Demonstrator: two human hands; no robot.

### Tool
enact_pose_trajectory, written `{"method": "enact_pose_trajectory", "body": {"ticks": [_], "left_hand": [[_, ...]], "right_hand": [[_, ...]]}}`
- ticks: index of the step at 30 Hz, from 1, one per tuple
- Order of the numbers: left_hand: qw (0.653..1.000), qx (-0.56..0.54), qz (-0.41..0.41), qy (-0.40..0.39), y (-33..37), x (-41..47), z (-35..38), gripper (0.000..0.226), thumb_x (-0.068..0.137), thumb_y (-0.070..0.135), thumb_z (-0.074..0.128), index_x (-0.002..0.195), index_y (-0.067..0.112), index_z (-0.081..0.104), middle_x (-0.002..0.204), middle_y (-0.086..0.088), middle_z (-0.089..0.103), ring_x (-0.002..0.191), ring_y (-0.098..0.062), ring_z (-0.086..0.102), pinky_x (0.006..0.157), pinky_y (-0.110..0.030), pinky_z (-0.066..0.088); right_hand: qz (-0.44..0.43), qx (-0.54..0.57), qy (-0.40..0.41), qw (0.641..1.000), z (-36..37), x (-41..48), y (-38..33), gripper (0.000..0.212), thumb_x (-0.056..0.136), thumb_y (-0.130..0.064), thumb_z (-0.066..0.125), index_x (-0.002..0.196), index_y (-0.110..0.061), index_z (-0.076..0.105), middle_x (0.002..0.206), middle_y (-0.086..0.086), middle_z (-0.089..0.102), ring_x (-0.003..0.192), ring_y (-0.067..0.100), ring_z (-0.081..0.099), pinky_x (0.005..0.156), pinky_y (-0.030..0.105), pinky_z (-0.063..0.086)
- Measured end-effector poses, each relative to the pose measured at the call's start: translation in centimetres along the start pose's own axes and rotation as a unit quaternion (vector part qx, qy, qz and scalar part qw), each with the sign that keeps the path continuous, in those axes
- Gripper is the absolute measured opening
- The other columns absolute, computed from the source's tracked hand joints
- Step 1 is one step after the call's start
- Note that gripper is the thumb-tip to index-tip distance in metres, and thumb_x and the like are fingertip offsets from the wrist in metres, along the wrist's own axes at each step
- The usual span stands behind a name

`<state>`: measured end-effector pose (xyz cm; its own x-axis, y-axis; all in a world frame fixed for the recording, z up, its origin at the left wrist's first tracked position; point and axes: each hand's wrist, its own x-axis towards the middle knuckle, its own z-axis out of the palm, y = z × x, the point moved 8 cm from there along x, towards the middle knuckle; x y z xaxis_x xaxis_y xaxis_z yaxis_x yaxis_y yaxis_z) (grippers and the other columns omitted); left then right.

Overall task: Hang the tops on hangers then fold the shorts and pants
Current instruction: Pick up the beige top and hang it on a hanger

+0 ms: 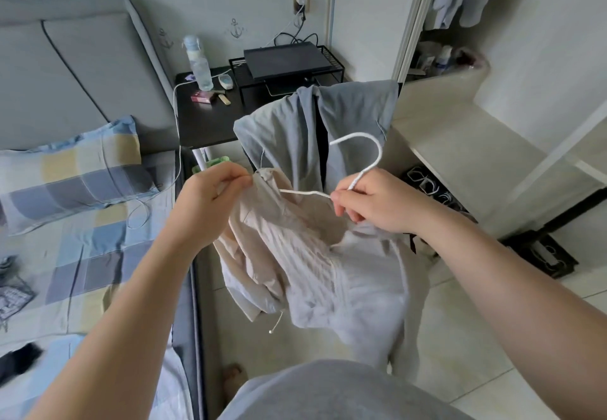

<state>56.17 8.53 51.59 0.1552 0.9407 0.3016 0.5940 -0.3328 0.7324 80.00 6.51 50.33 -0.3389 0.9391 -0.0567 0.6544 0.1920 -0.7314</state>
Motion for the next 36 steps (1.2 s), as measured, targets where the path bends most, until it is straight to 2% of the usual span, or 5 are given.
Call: {"method": "enact_pose_trajectory", "body": {"ticks": [12,16,21,26,36], "left_hand": [[0.988,0.003,-0.037,0.151,-1.8,0.8,-4.0,0.015,0.097,0.023,0.057,0.088,0.033,0.064,0.078,0.010,0.065,0.062,0.000,0.052,0.057,-0.013,0.038],[0.994,0.006,0.025,0.109,-0.3,1.5,-3.5,0.014,0.096,0.015,0.060,0.093,0.027,0.068,0.098,0.009,0.064,0.088,0.004,0.057,0.079,-0.007,0.040],[0.993,0.008,0.009,0.115,0.5,1.2,-0.3,0.014,0.095,0.019,0.061,0.099,0.018,0.075,0.124,0.010,0.054,0.129,-0.023,0.050,0.110,-0.056,0.033],[0.959,-0.142,-0.103,0.221,-1.2,-2.5,1.4,0.044,0.089,0.047,0.067,0.126,0.032,0.050,0.135,0.009,0.041,0.129,-0.010,0.044,0.107,-0.040,0.041],[0.944,-0.140,-0.296,-0.045,-2.8,-6.6,11.5,0.022,0.091,0.014,0.066,0.104,0.012,0.049,0.095,-0.005,0.065,0.082,-0.026,0.070,0.072,-0.047,0.060]], "right_hand": [[0.080,-0.025,-0.068,0.994,0.5,0.5,-0.6,0.028,0.101,-0.029,0.052,0.080,-0.018,0.069,0.059,-0.001,0.059,0.049,0.007,0.058,0.049,0.019,0.045],[0.040,-0.036,-0.050,0.997,0.2,0.9,-2.6,0.031,0.101,-0.030,0.054,0.077,-0.015,0.067,0.062,0.003,0.063,0.052,0.012,0.064,0.053,0.022,0.052],[0.005,0.088,0.009,0.996,-0.1,1.8,-5.0,0.044,0.103,-0.023,0.053,0.060,-0.016,0.062,0.062,0.016,0.063,0.043,0.021,0.062,0.046,0.026,0.051],[0.023,0.121,0.033,0.992,0.7,1.9,-4.7,0.043,0.103,-0.019,0.051,0.062,-0.011,0.061,0.053,0.007,0.059,0.042,0.024,0.063,0.044,0.023,0.049],[0.025,0.110,0.098,0.989,0.5,3.3,-5.1,0.036,0.103,-0.024,0.052,0.081,0.000,0.067,0.059,0.007,0.057,0.043,0.024,0.062,0.049,0.039,0.060]]}}
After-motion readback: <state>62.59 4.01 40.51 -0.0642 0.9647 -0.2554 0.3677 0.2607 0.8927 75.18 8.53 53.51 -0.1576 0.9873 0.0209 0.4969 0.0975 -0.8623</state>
